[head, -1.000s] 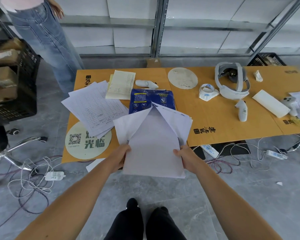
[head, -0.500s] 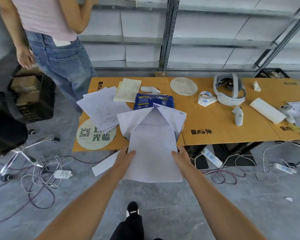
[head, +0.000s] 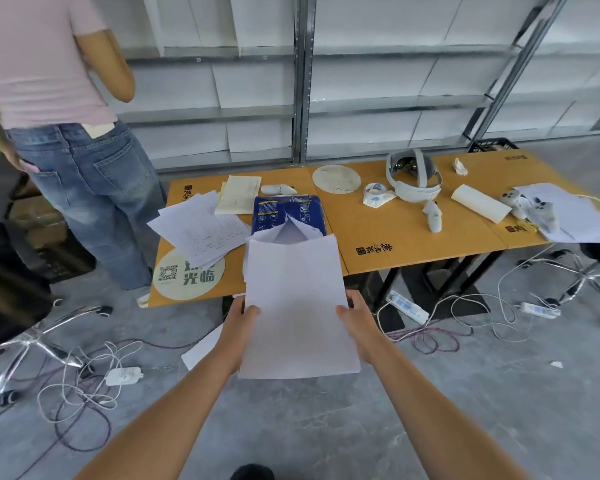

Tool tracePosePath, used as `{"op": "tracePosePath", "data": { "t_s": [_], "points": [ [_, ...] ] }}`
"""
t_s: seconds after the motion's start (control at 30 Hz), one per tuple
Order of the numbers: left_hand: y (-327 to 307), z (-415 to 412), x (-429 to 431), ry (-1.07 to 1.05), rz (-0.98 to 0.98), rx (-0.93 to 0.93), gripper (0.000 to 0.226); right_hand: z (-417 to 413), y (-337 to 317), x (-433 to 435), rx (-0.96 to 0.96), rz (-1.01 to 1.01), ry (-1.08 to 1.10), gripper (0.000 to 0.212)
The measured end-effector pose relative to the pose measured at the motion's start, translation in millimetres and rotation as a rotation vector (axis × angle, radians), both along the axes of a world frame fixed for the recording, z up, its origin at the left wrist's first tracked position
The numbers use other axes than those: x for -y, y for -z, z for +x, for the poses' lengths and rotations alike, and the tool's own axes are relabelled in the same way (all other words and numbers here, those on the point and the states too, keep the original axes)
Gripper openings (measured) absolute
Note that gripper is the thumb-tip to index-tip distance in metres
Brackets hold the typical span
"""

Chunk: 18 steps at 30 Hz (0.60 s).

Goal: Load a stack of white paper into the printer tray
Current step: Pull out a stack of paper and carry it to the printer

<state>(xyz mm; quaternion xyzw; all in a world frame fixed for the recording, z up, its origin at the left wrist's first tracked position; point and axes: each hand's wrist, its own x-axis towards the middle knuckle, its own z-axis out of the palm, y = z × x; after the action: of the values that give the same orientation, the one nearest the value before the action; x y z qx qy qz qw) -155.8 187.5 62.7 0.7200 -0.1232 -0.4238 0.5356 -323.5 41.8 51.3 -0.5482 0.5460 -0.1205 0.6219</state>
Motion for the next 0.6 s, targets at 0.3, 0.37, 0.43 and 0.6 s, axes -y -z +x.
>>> {"op": "tracePosePath", "data": {
  "t_s": [0.3,0.37,0.43,0.6],
  "points": [
    [-7.8,18.2,-21.2,0.061,-0.111,-0.118,0.047,-2.0,-10.3,-47.8,0.03,-0.075,0.217,0.042],
    [-10.6,21.9,-26.7,0.086,-0.14,-0.108,0.04,-3.1,-10.1,-63.9,0.059,-0.094,0.276,0.043],
    [-3.2,25.6,-25.3,0.144,-0.142,-0.105,0.037,-9.1,-9.4,-77.0,0.105,-0.123,0.342,0.044],
    [-2.2,-4.1,-10.9,0.347,-0.107,-0.063,0.047,-56.2,-17.1,-110.5,0.225,-0.098,0.559,0.039]
  ]
}}
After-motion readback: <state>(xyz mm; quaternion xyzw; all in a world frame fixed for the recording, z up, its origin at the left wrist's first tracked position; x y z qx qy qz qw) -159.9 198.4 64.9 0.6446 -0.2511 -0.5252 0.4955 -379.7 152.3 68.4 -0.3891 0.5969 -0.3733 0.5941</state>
